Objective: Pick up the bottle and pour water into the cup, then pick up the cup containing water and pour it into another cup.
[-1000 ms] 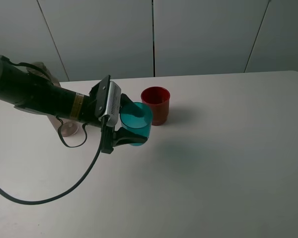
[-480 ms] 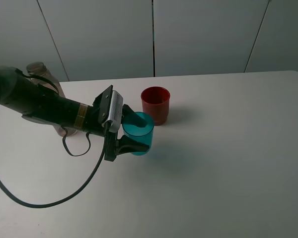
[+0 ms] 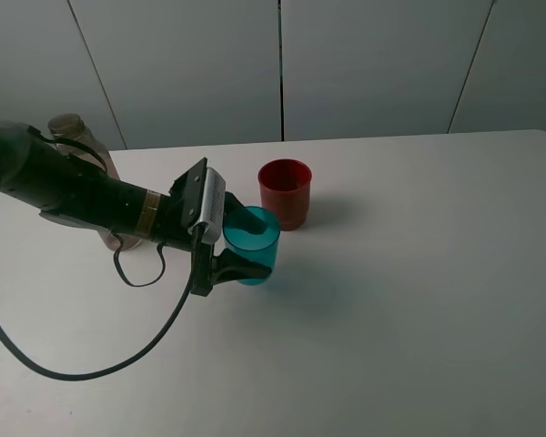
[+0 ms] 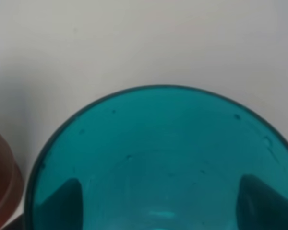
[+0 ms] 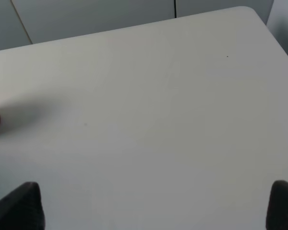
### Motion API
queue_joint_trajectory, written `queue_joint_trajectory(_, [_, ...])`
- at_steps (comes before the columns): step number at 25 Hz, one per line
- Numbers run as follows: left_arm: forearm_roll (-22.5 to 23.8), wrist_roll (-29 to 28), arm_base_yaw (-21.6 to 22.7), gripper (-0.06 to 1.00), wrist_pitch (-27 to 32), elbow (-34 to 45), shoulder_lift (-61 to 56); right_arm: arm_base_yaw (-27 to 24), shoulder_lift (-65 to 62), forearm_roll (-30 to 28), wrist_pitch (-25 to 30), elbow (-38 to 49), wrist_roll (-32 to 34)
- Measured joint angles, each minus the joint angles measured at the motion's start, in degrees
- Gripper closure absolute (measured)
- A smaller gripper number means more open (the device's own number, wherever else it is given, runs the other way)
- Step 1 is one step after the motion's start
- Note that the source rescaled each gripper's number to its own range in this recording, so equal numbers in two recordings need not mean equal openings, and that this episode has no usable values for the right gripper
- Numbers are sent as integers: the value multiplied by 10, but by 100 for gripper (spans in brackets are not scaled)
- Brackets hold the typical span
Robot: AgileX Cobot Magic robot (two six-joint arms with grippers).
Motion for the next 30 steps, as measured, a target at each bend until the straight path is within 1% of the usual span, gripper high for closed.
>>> queue_joint_trajectory(2, [0, 0, 0, 63, 0, 0, 0, 0, 0, 0, 0, 0, 0])
queue_joint_trajectory(5, [0, 0, 0, 46, 0, 1, 0, 0, 0, 0, 0, 0, 0])
queue_joint_trajectory(6, [0, 0, 0, 44, 0, 1, 0, 0, 0, 0, 0, 0, 0])
queue_joint_trajectory(9, [0, 0, 0, 42, 1, 1, 0, 0, 0, 0, 0, 0, 0])
queue_joint_trajectory(16, [0, 0, 0, 40, 5, 1, 0, 0, 0, 0, 0, 0, 0])
queue_joint_trajectory(17, [-1, -1, 0, 36, 4, 1, 0, 0, 0, 0, 0, 0, 0])
queue_joint_trajectory(18, [-1, -2, 0, 29, 1, 1, 0, 0, 0, 0, 0, 0, 0])
queue_joint_trajectory(19, [-1, -2, 0, 18, 1, 1, -1, 0, 0, 0, 0, 0, 0])
queue_joint_trajectory(20, [-1, -6, 0, 10, 3, 2, -8, 0, 0, 0, 0, 0, 0])
queue_joint_trajectory(21, [-2, -9, 0, 7, 7, 2, -17, 0, 0, 0, 0, 0, 0])
queue_joint_trajectory(22, [-7, -15, -2, 5, 15, 2, -28, 0, 0, 0, 0, 0, 0])
queue_joint_trajectory(25, [-17, -42, -14, 4, 46, 3, -76, 0, 0, 0, 0, 0, 0])
queue_joint_trajectory(28, [-24, -90, -27, 4, 87, 3, -143, 0, 0, 0, 0, 0, 0])
queue_joint_trajectory(30, [-25, -129, -30, 4, 97, 3, -185, 0, 0, 0, 0, 0, 0])
